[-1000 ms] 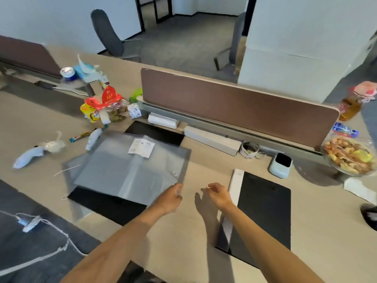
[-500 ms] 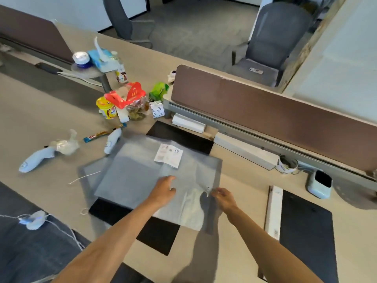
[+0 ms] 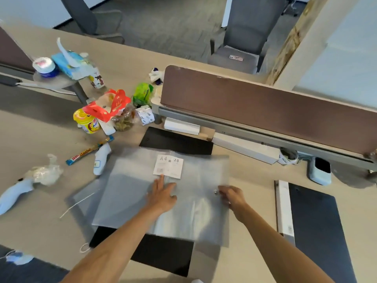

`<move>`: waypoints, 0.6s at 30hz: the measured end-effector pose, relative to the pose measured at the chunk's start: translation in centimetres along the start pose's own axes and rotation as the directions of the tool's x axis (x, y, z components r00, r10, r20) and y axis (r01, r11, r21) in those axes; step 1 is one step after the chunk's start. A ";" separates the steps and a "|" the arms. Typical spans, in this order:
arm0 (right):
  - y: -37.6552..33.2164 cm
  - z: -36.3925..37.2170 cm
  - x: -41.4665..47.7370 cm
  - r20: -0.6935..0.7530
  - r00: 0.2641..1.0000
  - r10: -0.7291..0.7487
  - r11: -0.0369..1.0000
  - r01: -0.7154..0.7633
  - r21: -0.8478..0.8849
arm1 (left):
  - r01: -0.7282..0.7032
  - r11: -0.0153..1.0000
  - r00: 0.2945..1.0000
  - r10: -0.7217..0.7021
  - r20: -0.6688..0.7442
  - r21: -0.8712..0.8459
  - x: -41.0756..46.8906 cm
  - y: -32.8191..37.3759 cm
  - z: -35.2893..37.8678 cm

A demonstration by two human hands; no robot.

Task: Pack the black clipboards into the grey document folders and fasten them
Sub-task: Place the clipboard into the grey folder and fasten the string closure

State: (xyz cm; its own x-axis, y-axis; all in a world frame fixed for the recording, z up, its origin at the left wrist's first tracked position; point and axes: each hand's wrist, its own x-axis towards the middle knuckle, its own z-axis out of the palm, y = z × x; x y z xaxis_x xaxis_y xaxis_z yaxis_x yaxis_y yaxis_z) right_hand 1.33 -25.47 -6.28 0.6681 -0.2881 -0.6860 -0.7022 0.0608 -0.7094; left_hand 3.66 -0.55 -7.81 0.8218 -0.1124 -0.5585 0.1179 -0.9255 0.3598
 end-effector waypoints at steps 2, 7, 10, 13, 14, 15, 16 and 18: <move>-0.4 0.5 -1.2 0.133 0.991 -0.002 1.000 0.004 -0.013 | -0.021 0.999 1.000 0.021 0.001 0.048 0.1 -0.1 0.3; -1.8 0.3 -3.2 0.281 0.952 -0.124 0.984 0.154 -0.086 | -0.041 0.999 0.998 0.041 -0.037 0.007 -1.5 0.0 0.9; -2.7 -0.4 -4.6 0.310 0.916 -0.255 0.959 0.282 -0.043 | -0.049 0.988 0.995 0.036 -0.090 -0.144 -3.2 -0.1 0.2; -3.7 -1.4 -6.4 0.348 0.872 -0.344 0.932 0.363 0.010 | -0.062 0.961 0.982 0.011 -0.188 -0.270 -4.6 0.0 -0.8; -4.1 -1.9 -7.0 0.356 0.860 -0.366 0.923 0.384 0.020 | -0.057 0.947 0.973 -0.019 -0.232 -0.317 -5.2 0.5 -1.3; -4.5 -2.4 -7.5 0.365 0.845 -0.392 0.913 0.407 0.037 | -0.056 0.925 0.961 -0.053 -0.272 -0.377 -6.0 1.2 -1.9; -4.9 -2.9 -8.0 0.374 0.829 -0.416 0.902 0.427 0.056 | -0.061 0.897 0.949 -0.084 -0.305 -0.439 -6.9 2.0 -2.6; -5.7 -4.2 -8.9 0.393 0.801 -0.452 0.886 0.454 0.095 | -0.091 0.846 0.929 -0.118 -0.350 -0.525 -7.9 3.3 -3.7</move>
State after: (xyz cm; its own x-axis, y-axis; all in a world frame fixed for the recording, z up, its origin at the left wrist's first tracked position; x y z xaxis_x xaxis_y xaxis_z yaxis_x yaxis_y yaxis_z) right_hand -1.65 -27.28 4.60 0.9491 0.1174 -0.2923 -0.2959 0.0138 -0.9551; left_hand -0.43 -1.37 0.53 0.9451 0.1310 -0.2995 0.3177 -0.5834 0.7474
